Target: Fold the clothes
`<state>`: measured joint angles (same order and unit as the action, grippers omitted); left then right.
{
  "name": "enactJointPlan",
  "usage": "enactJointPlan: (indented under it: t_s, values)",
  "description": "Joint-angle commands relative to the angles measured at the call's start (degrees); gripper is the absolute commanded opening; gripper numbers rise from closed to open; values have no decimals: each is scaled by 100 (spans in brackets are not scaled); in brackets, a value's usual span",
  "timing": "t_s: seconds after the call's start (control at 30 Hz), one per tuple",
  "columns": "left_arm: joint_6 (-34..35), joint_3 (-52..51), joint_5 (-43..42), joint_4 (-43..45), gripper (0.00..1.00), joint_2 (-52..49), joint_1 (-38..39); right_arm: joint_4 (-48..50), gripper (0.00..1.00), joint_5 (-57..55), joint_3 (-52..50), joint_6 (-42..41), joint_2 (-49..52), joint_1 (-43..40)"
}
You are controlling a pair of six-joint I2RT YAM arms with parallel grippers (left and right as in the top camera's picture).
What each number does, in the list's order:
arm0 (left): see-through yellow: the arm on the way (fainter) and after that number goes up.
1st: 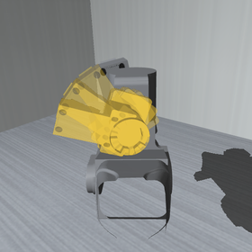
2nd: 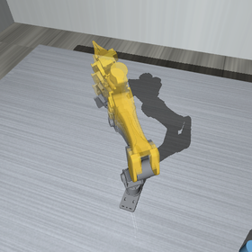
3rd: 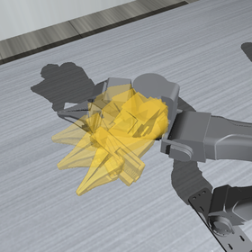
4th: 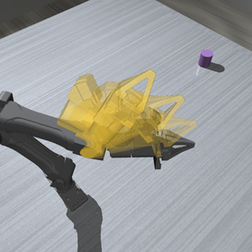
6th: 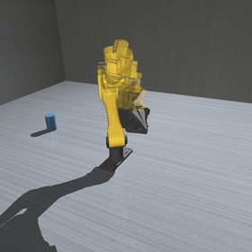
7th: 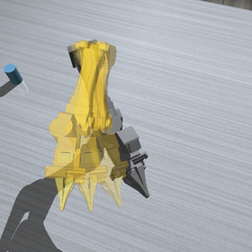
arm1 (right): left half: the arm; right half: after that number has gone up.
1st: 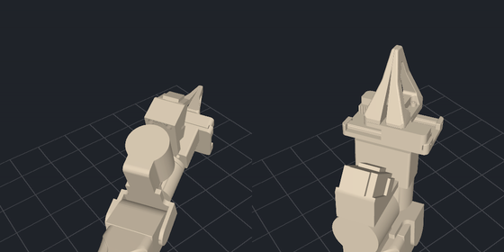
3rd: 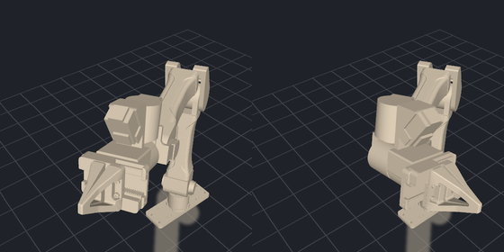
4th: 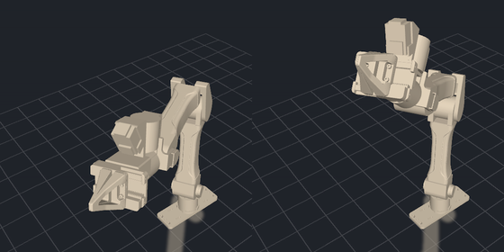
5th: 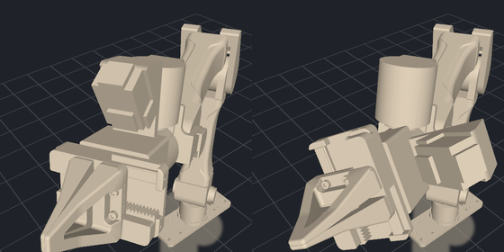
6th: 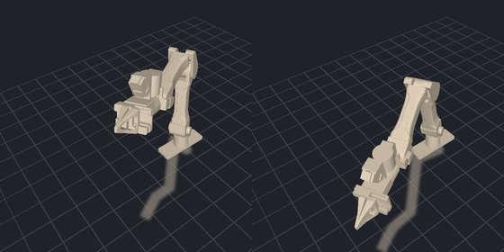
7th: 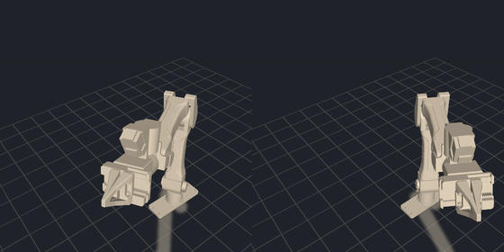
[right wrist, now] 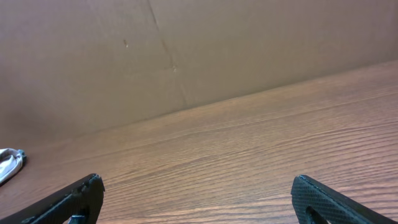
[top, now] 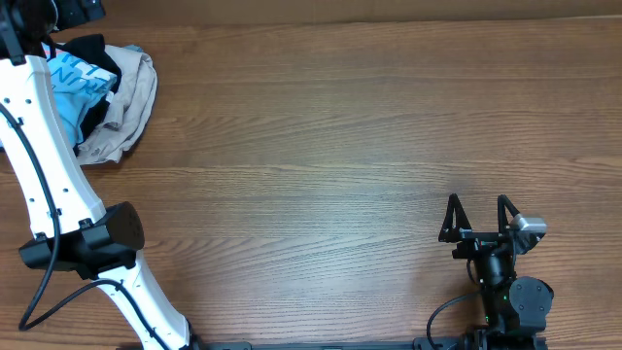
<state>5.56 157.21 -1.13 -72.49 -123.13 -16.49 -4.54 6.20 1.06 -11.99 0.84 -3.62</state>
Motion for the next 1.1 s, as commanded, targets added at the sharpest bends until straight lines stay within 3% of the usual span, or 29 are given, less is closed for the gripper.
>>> enactJointPlan:
  t_s: [0.0,0.27,0.43,0.7,0.83,1.07]
  values:
    - [-22,4,-39,9,100,-31,52,31,100,28,-61,-17,-68,28]
    - [-24,-437,-37,-9,100,809,632,31,100,28,-61,-20,-68,28]
    - [-24,-1886,-37,-7,100,2076,1331,31,100,28,-61,-17,-68,28]
    - [-138,-5066,28,50,100,4197,2424,31,100,28,-61,-20,-68,28]
    - [-107,-6655,-264,1029,100,5163,2288,31,100,28,-61,-20,-68,28]
    - [-103,-9221,-654,3801,100,6566,2175,31,100,28,-61,-20,-68,28]
